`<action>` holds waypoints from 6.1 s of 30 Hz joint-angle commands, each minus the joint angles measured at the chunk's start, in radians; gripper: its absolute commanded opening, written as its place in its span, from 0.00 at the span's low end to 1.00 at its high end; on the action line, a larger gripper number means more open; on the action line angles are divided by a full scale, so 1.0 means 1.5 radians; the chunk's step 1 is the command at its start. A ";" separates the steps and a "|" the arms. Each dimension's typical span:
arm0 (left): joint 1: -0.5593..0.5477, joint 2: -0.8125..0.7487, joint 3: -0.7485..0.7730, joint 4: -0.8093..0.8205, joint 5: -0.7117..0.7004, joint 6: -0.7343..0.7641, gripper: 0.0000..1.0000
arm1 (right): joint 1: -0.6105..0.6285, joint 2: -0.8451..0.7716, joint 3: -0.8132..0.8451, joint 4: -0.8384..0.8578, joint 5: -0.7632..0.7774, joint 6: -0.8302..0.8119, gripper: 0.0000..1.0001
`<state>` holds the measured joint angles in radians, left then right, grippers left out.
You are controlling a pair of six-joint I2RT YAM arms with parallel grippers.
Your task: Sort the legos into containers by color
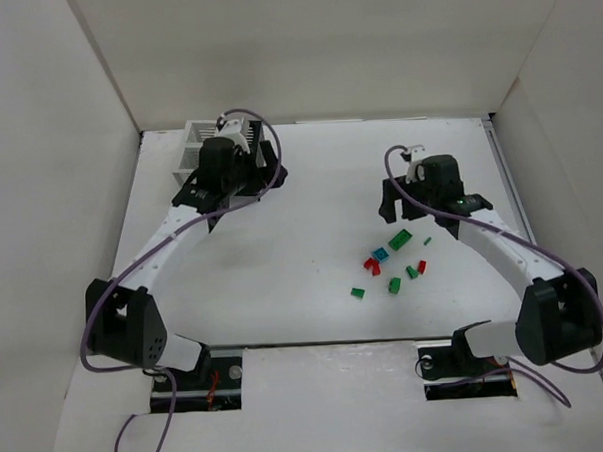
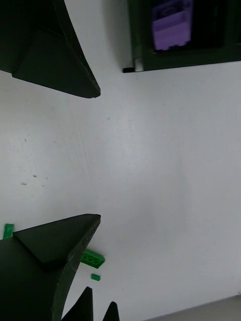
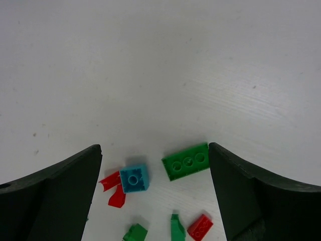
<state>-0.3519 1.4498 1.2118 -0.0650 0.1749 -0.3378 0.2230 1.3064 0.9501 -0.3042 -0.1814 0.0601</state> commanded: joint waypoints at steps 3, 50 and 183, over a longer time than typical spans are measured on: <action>-0.008 -0.118 -0.132 0.032 -0.037 -0.057 1.00 | 0.073 0.052 -0.026 -0.026 0.073 0.048 0.90; -0.027 -0.218 -0.210 -0.022 -0.023 -0.078 1.00 | 0.180 0.103 0.008 -0.076 0.150 0.056 0.77; 0.142 0.430 0.536 -0.059 -0.113 0.008 0.00 | 0.111 -0.047 0.020 0.187 0.138 -0.098 1.00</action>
<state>-0.1436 2.0747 1.9213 -0.1413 0.0200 -0.3531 0.4072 1.2301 0.9783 -0.0593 -0.0090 -0.1249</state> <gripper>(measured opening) 0.250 0.995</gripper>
